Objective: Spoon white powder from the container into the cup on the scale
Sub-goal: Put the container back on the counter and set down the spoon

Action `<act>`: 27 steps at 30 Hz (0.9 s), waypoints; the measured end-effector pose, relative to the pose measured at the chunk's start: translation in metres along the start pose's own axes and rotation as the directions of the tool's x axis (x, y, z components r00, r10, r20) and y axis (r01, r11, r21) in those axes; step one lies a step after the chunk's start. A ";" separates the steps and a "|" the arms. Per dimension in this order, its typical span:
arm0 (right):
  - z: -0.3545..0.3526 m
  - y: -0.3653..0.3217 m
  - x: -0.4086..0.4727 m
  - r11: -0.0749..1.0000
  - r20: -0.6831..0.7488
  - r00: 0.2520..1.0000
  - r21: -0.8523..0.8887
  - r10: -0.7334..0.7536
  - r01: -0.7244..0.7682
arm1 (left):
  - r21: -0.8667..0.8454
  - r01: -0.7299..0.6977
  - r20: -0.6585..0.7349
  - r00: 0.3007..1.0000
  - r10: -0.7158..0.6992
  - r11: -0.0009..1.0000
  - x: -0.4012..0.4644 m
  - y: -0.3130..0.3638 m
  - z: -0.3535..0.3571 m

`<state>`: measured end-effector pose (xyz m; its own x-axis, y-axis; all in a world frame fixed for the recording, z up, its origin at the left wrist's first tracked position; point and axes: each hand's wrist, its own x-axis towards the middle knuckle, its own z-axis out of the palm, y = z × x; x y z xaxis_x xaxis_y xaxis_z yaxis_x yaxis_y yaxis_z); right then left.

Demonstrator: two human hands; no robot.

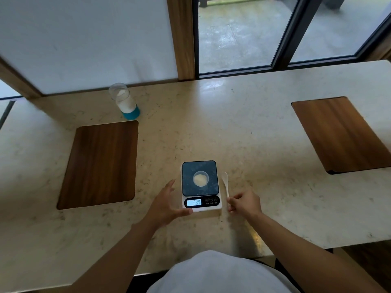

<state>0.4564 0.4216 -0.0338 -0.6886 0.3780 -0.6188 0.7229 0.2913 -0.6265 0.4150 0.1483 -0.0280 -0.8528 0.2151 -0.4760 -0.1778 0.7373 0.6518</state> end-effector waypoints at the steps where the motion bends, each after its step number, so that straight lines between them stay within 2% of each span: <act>1: 0.000 0.000 0.000 1.000 0.001 1.000 -0.001 0.002 -0.002 | 0.001 0.000 0.002 1.000 0.000 1.000 0.000 0.000 0.000; 12: 0.002 0.001 0.004 1.000 -0.003 1.000 0.001 0.012 -0.012 | 0.014 -0.003 0.018 1.000 0.003 1.000 -0.002 -0.003 0.001; 27: 0.003 0.005 0.008 0.986 -0.025 1.000 -0.169 -0.015 0.010 | 0.003 -0.005 0.013 1.000 0.005 1.000 -0.004 -0.007 0.002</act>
<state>0.4548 0.4237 -0.0430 -0.6974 0.3952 -0.5978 0.7151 0.4395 -0.5436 0.4204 0.1433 -0.0322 -0.8473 0.2272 -0.4801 -0.1719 0.7379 0.6526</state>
